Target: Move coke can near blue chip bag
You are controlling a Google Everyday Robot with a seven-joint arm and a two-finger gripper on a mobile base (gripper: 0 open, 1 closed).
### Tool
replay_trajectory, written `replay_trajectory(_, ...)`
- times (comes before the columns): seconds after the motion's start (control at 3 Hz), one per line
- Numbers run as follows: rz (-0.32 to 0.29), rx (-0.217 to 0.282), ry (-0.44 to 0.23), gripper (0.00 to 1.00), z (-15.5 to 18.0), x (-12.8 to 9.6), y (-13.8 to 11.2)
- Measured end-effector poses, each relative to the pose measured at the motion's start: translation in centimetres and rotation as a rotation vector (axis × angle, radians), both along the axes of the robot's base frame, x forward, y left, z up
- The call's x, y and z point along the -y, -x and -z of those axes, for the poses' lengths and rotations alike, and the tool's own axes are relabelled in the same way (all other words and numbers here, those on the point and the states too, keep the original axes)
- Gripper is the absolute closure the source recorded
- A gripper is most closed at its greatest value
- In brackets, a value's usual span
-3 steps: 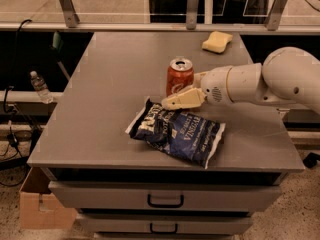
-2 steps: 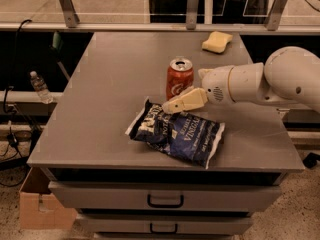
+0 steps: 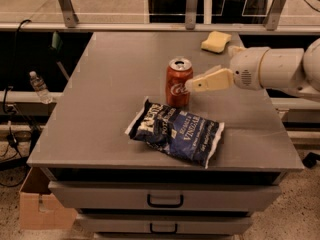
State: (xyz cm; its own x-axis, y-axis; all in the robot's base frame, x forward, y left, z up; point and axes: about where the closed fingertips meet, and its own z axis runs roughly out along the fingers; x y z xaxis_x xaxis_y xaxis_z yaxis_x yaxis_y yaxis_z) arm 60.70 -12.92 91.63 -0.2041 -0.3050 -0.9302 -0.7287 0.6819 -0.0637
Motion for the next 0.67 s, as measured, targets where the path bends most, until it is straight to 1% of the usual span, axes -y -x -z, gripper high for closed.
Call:
replay_trajectory(0.33, 0.069, 0.141, 0.020, 0.00, -6.1, 4.2, -0.9)
replay_trajectory(0.67, 0.122, 0.271, 0.082, 0.00, -13.1, 8.0, -1.5)
